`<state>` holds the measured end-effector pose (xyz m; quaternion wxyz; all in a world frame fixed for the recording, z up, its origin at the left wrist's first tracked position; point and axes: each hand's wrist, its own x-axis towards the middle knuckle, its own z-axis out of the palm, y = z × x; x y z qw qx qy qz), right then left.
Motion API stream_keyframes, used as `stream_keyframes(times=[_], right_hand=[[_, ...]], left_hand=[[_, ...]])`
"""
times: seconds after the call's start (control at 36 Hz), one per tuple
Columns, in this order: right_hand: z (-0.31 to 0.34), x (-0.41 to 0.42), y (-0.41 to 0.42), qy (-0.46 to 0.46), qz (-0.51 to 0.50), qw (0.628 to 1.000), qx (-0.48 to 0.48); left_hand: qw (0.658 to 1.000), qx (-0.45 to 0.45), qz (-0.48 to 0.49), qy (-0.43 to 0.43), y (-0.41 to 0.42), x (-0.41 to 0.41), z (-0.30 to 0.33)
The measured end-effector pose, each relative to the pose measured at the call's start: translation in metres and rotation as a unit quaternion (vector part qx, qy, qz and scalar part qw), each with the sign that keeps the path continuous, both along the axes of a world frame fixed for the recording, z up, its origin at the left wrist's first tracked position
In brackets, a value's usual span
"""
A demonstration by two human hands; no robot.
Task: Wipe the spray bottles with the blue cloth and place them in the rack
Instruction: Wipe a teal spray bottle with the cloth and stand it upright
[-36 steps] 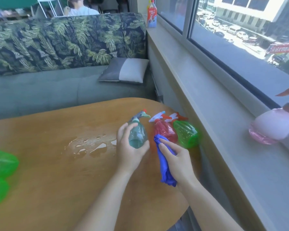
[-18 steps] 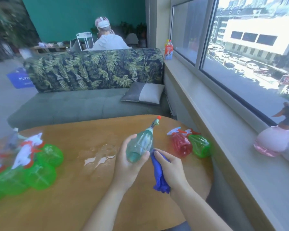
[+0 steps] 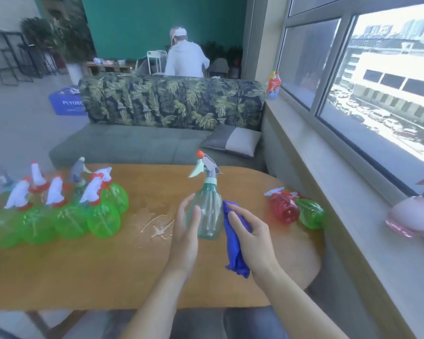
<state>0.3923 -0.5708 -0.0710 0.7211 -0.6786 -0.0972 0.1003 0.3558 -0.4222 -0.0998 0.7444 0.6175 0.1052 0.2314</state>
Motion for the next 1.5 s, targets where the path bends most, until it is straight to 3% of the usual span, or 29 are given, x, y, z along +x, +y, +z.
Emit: stream_keyframes(times=[0.36,0.5,0.64,0.75,0.92,1.03,1.31,1.5], right_hand=[[-0.056,0.017,0.01,-0.016,-0.002,0.993,-0.121],[-0.057,0.041,0.019,-0.112,0.012,0.983,-0.148],[-0.07,0.066,0.041,-0.242,0.079,0.928,-0.273],[-0.085,0.073,0.048,-0.236,0.061,0.914,-0.325],[-0.092,0.064,0.05,-0.341,0.077,0.88,-0.321],[-0.094,0.051,0.044,-0.441,0.124,0.831,-0.316],[-0.095,0.037,0.034,-0.588,0.187,0.72,-0.317],[-0.089,0.067,0.047,-0.516,0.12,0.784,-0.324]], left_hand=[[0.996,-0.043,0.028,0.073,0.013,0.003,-0.069],[0.991,-0.1,-0.001,0.087,0.012,0.005,-0.082],[0.993,-0.086,-0.013,0.085,0.014,0.006,-0.098],[0.994,-0.061,-0.024,0.092,0.019,0.009,-0.109],[0.993,-0.088,-0.015,0.073,0.019,0.008,-0.111],[0.985,-0.148,-0.009,0.084,0.018,0.007,-0.106],[0.989,-0.128,-0.029,0.073,0.021,-0.002,-0.094],[0.983,-0.16,0.006,0.092,0.019,0.002,-0.096]])
